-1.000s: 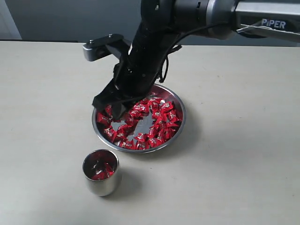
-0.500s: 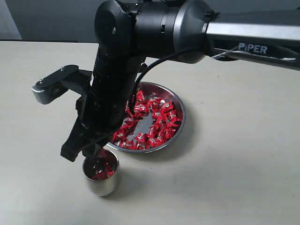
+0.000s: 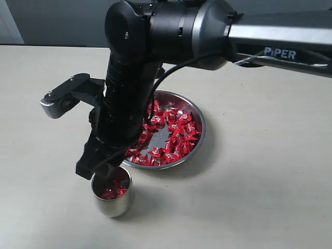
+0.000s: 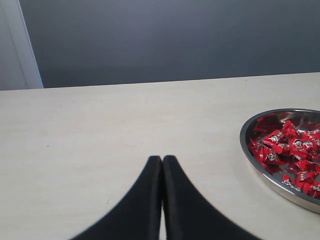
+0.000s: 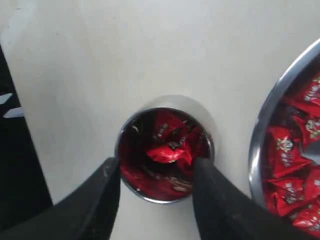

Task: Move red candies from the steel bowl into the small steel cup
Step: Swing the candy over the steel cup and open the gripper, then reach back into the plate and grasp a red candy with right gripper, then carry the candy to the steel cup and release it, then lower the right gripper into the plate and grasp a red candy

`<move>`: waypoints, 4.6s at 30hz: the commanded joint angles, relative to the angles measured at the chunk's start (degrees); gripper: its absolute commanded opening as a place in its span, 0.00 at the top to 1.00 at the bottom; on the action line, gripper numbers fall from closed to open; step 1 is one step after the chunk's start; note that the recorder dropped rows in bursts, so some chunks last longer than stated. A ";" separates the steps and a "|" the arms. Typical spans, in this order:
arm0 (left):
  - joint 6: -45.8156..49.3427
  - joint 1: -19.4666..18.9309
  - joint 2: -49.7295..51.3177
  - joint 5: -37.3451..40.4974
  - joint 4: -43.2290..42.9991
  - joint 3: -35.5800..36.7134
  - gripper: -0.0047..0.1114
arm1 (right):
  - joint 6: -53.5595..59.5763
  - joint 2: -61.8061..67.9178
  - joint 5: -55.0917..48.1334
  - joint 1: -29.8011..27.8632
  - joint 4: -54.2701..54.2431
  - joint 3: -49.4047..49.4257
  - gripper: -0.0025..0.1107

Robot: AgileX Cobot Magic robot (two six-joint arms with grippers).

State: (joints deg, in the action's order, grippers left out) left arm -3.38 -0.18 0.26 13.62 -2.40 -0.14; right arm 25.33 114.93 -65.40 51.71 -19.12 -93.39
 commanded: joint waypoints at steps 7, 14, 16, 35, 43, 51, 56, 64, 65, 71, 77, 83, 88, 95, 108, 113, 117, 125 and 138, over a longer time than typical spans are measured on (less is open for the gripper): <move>-0.13 -0.25 -0.26 -0.33 -0.04 0.14 0.96 | -11.67 -0.31 6.33 -4.94 14.84 0.02 0.58; -0.13 -0.25 -0.26 -0.33 -0.04 0.14 0.96 | -11.91 5.10 7.16 -7.29 14.64 0.02 0.58; -0.13 -0.25 -0.26 -0.33 -0.04 0.14 0.96 | -11.91 7.09 7.72 -7.68 14.79 0.02 0.58; -0.13 -0.25 -0.26 -0.33 -0.04 0.14 0.96 | -13.77 13.48 10.26 -7.68 19.12 0.02 0.58; -0.13 -0.25 -0.26 -0.33 -0.04 0.14 0.96 | -16.18 12.87 10.28 -7.68 19.12 0.02 0.97; -0.13 -0.25 -0.26 -0.33 -0.04 0.14 0.96 | -16.37 8.01 11.17 -7.68 18.54 -0.08 0.98; -0.13 -0.25 -0.26 -0.33 -0.04 0.14 0.96 | -15.15 3.10 9.63 -7.58 12.02 -0.08 0.98; -0.13 -0.25 -0.26 -0.33 -0.04 0.14 0.96 | 1.86 -1.91 0.33 -6.20 -6.34 -0.08 0.98; -0.13 -0.25 -0.26 -0.33 -0.04 0.14 0.96 | 2.16 -2.08 -0.34 -5.63 -6.47 -0.08 0.98; -0.13 -0.25 -0.26 -0.33 -0.04 0.14 0.96 | 2.31 -1.30 -2.07 -1.85 -5.22 0.02 0.98; -0.13 -0.25 -0.26 -0.33 -0.04 0.14 0.96 | 3.18 -0.18 -2.07 -0.33 -4.42 0.02 0.77; -0.13 -0.25 -0.26 -0.33 -0.04 0.14 0.96 | 3.18 -0.04 -2.21 -0.33 -4.30 0.02 0.63; -0.13 -0.25 -0.26 -0.33 -0.04 0.14 0.96 | -0.47 0.18 2.93 -0.33 3.83 0.02 0.63; -0.13 -0.25 -0.26 -0.33 -0.04 0.14 0.96 | -17.02 3.85 17.05 -0.43 24.90 0.02 0.63; -0.13 -0.25 -0.26 -0.33 -0.04 0.14 0.96 | -18.90 9.61 25.65 -13.75 13.77 -0.09 0.63; -0.13 -0.25 -0.26 -0.33 -0.04 0.14 0.96 | -18.25 9.70 28.14 -16.78 8.69 -0.09 0.63; -0.13 -0.25 -0.26 -0.33 -0.04 0.14 0.96 | -16.97 10.66 28.56 -17.43 7.44 -0.09 0.63; -0.13 -0.25 -0.26 -0.33 -0.04 0.14 0.96 | -15.91 14.49 28.43 -17.57 5.47 -0.09 0.63; -0.13 -0.25 -0.26 -0.33 -0.04 0.14 0.96 | -15.74 15.52 26.86 -17.57 6.32 -0.09 0.95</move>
State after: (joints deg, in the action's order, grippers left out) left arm -3.38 -0.18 0.26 13.62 -2.40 -0.14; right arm 9.30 130.82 -37.34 34.55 -13.32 -93.39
